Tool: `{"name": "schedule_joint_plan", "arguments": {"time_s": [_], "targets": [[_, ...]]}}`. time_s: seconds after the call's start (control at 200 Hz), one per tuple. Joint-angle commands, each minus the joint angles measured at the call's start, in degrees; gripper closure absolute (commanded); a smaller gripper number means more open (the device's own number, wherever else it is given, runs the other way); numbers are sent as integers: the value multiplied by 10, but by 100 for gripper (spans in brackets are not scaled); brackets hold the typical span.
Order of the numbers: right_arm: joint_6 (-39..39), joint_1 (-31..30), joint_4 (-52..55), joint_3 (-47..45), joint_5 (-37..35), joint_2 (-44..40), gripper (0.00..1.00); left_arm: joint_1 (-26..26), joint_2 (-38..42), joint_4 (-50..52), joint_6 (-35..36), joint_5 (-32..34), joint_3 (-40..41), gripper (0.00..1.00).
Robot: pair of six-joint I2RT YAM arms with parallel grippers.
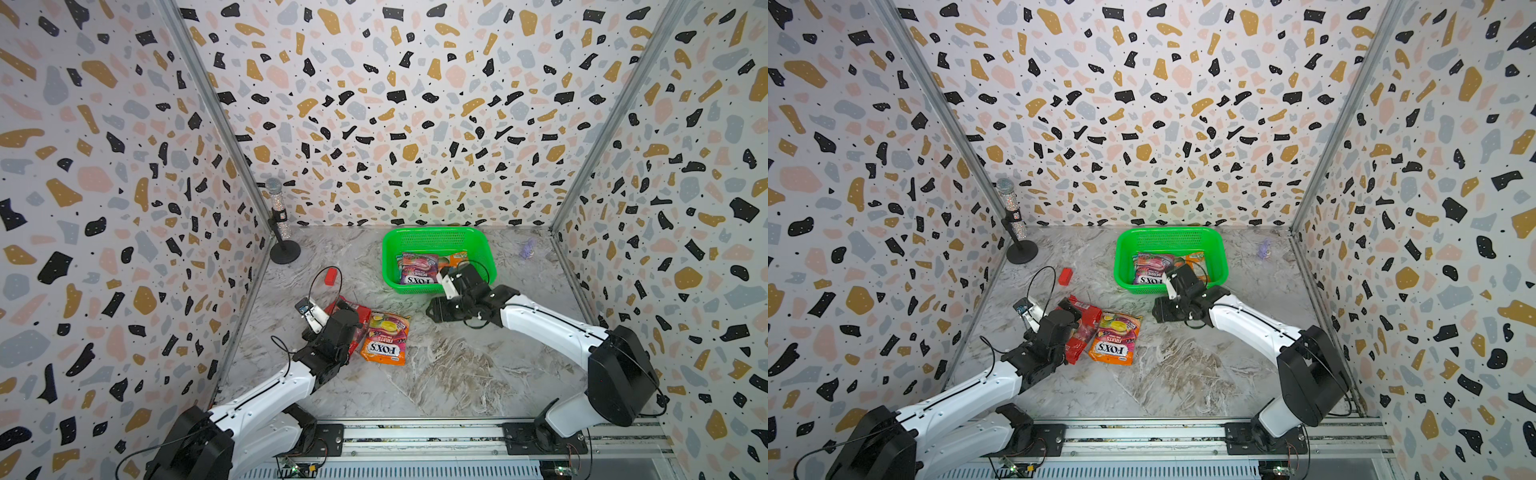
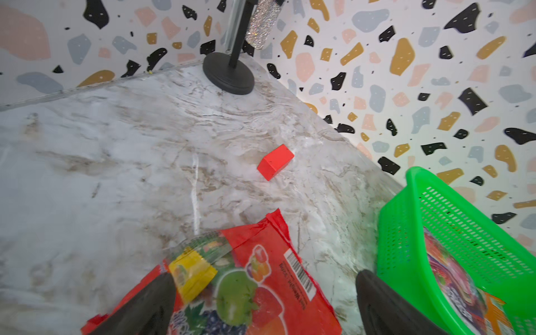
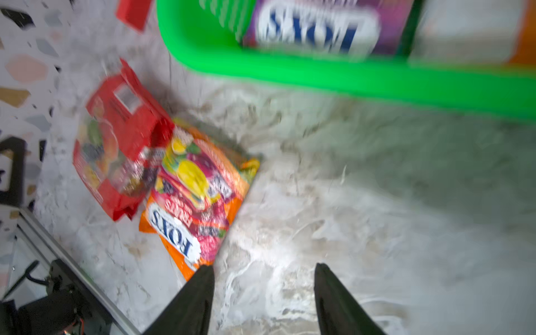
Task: Put the candies in the basket
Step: Pick up the candy at the center of the board.
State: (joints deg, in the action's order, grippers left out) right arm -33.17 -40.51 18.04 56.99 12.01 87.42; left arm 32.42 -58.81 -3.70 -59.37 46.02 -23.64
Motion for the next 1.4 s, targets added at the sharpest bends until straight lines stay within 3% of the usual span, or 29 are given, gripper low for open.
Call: {"name": "schedule_joint_plan", "arguments": {"time_s": [0.0,0.385,0.656,0.786,0.951,1.076,1.206,1.322,1.392], "targets": [[-77,-20,-117,-37,12,4,41,0,-9,32,-41,26,-26,0],[-116,-78,-137,-12,21,104,40,-1,-4,34,-54,39,-20,0],[-149,-104,-178,8,3,167,45,-1,-19,34,-56,29,-28,0],[-141,-104,-142,56,3,192,65,-1,-10,34,-19,14,-35,0],[-132,-105,-112,87,21,201,90,-5,-12,34,-43,18,-31,0],[-129,-105,-135,55,13,174,100,-5,-11,33,29,-13,-48,0],[-80,-105,-111,49,1,129,100,-7,-20,-13,108,-85,-51,0],[-19,-105,-58,56,-23,80,100,-7,-24,-63,248,-251,-60,0],[13,-105,-17,65,-50,48,100,-7,-31,-85,281,-331,-67,0]]}}
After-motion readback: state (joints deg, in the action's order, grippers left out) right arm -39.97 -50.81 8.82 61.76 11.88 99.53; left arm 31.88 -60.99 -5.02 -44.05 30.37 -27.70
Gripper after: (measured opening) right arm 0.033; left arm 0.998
